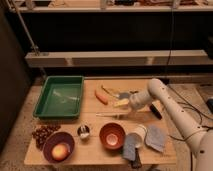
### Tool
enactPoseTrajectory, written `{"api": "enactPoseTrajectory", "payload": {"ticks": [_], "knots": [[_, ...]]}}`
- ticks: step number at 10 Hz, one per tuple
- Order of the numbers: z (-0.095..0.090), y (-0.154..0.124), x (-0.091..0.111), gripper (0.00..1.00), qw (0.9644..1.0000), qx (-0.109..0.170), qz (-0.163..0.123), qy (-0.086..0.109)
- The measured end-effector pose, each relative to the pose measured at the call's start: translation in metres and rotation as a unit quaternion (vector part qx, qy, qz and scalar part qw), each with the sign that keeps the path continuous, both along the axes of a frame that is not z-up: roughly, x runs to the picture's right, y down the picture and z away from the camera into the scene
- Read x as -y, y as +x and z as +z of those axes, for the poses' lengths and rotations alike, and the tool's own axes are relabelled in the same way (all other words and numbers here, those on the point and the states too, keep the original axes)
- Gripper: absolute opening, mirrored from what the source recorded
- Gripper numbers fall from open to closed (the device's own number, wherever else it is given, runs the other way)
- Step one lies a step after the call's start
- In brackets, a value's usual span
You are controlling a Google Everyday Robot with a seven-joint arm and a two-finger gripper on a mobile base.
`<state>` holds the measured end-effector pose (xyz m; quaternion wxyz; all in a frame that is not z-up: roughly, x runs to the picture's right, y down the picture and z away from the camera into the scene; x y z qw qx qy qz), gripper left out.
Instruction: Place fork in plastic cup
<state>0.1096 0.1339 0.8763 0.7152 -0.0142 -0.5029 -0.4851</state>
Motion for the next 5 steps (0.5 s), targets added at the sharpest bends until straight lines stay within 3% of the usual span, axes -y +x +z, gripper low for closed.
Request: {"api": "enactPoseTrajectory", "payload": {"ticks": [5], "knots": [[-0.0013, 0.0002, 0.0012, 0.80, 1.0000, 0.000, -0.001, 0.001]]}}
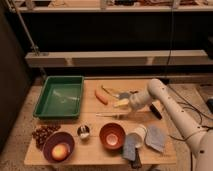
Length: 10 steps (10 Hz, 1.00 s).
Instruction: Place fork in plastic cup
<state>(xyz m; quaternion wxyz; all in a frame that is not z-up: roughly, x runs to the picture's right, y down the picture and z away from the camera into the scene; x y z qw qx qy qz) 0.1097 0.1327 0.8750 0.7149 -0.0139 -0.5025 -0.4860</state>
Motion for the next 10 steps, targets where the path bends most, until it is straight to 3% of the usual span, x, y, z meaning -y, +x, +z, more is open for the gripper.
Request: {"api": "enactPoseTrajectory", "payload": {"ticks": [10], "knots": [[-0.0079, -0.0081, 0.0016, 0.80, 0.9999, 0.012, -0.007, -0.005]]}}
